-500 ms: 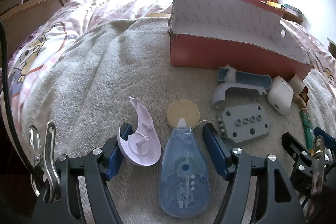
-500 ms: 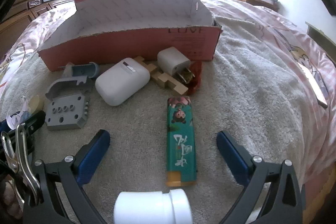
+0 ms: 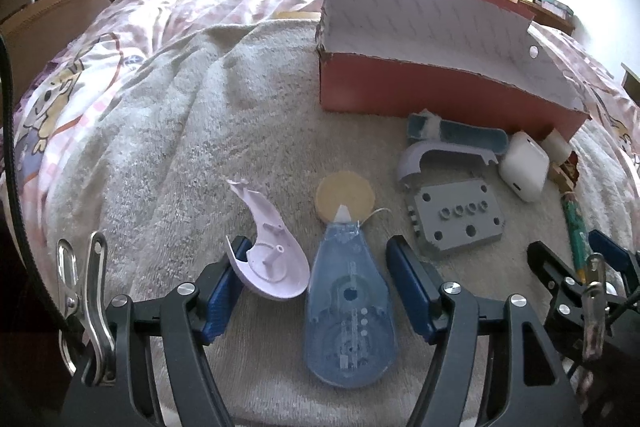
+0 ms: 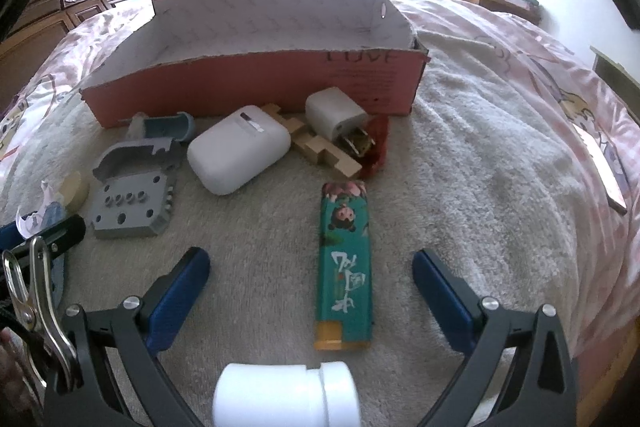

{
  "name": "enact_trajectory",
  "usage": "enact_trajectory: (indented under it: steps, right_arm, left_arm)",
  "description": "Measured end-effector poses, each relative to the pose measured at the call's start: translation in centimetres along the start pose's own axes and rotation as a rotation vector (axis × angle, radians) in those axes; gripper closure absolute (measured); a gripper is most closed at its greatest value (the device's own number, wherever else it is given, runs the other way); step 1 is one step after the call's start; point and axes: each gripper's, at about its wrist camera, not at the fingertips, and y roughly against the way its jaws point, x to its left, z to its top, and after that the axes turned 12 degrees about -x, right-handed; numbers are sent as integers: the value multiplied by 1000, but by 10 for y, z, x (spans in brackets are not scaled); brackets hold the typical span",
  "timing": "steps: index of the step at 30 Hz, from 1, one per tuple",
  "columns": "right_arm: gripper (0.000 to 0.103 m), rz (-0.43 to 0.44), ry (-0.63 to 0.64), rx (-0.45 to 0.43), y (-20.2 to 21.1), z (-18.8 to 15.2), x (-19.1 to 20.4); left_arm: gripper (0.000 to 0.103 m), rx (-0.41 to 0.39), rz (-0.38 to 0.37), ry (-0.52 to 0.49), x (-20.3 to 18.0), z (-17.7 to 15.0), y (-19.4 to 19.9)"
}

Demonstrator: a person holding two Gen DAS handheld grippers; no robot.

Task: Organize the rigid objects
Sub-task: 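Grasp the pale pink curved plastic piece with the left tool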

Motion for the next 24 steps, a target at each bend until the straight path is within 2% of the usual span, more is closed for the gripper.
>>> enact_trajectory:
  steps: [24]
  right_arm:
    - [1, 71, 3, -17, 19, -6, -5]
  left_arm:
    - [32, -20, -39, -65, 2, -9, 35]
